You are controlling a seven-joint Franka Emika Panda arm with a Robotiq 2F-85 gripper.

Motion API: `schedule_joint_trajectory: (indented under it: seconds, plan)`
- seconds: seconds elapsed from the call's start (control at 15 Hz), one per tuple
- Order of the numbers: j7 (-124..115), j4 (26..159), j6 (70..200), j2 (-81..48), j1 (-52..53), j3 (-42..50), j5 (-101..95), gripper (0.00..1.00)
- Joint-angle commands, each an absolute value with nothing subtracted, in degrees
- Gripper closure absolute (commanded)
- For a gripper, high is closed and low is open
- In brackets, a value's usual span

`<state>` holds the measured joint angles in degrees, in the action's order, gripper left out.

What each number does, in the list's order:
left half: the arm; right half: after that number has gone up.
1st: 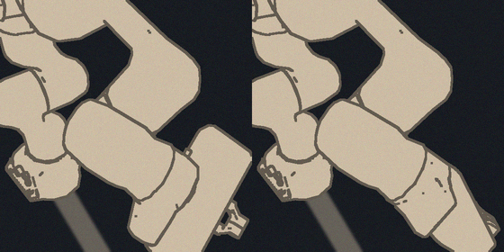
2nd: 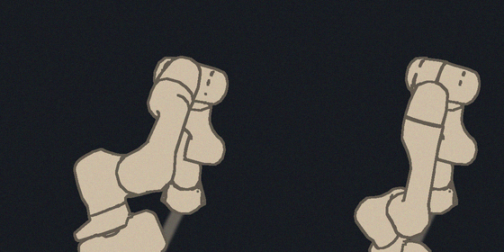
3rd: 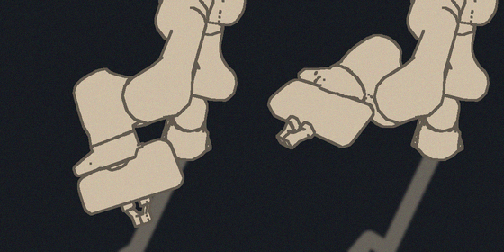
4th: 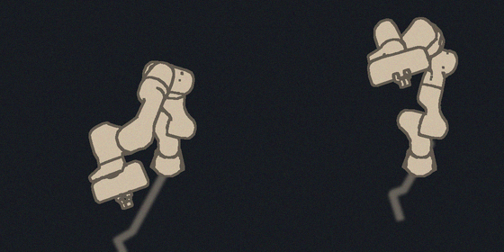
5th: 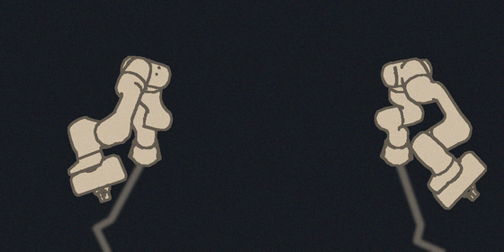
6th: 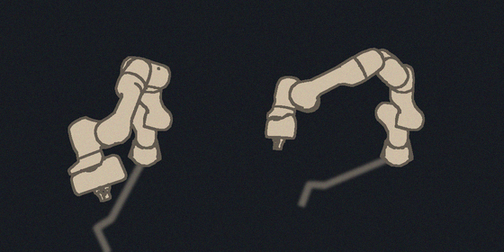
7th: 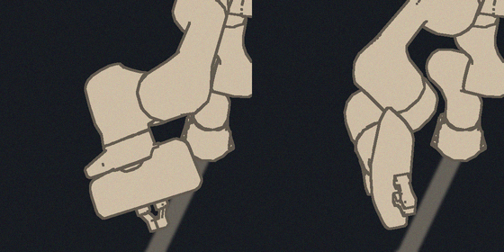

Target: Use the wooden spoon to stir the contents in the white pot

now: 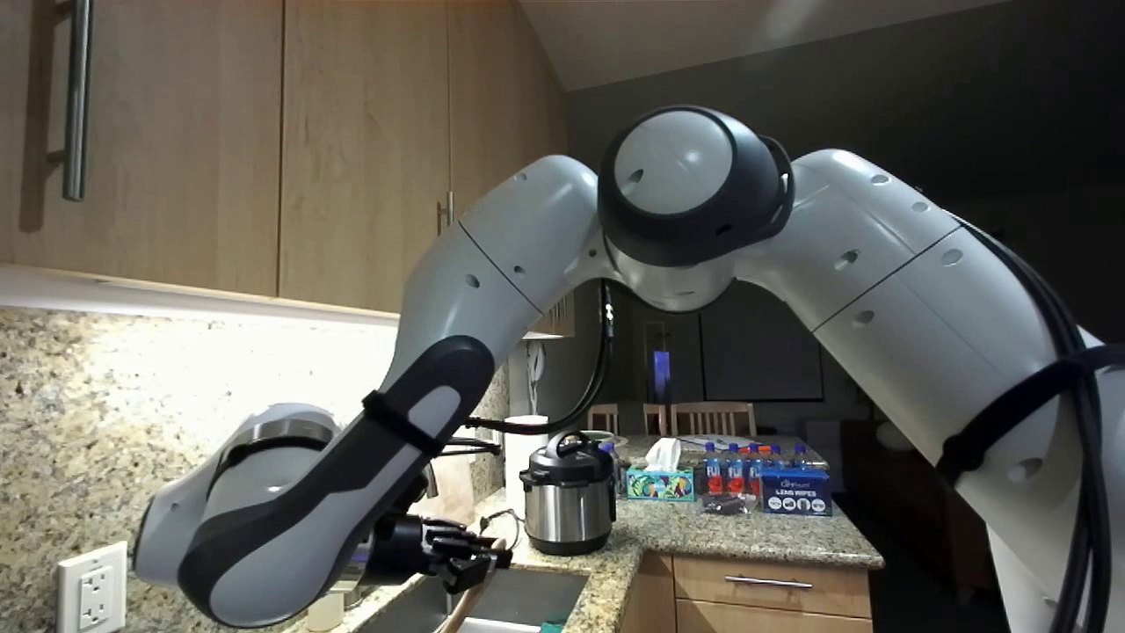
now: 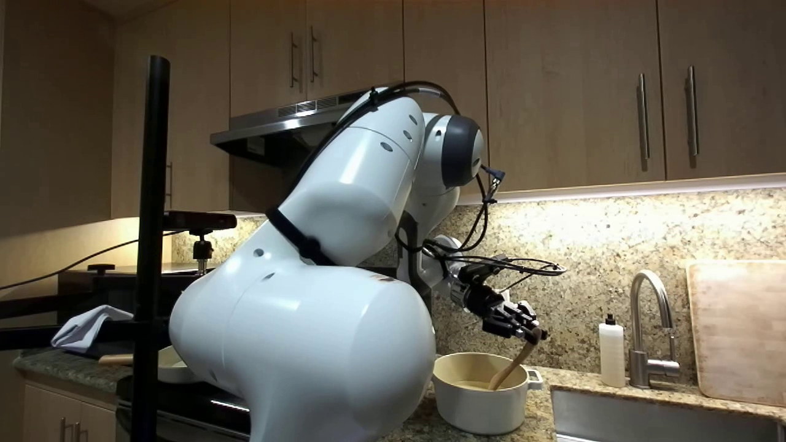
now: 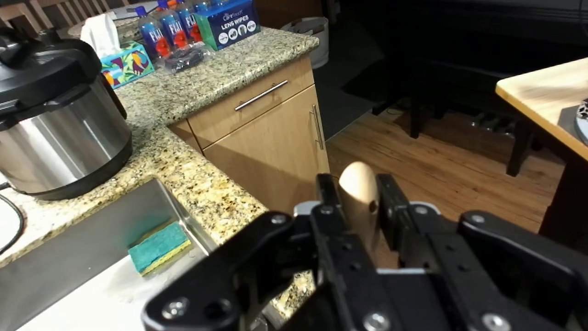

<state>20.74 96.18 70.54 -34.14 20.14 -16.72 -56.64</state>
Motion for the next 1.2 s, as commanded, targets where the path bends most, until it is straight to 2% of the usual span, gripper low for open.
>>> schedule_joint_trajectory:
  seconds: [0.0, 0.53, 1.13]
  plan:
    - [17.26, 93.40, 70.44, -36.56, 21.39, -16.44, -56.54, 0.91]
    - [16.97, 89.33, 69.89, -40.03, 24.39, -16.89, -56.33, 0.91]
    - [20.57, 99.72, 71.58, -33.48, 23.27, -18.15, -57.90, 0.92]
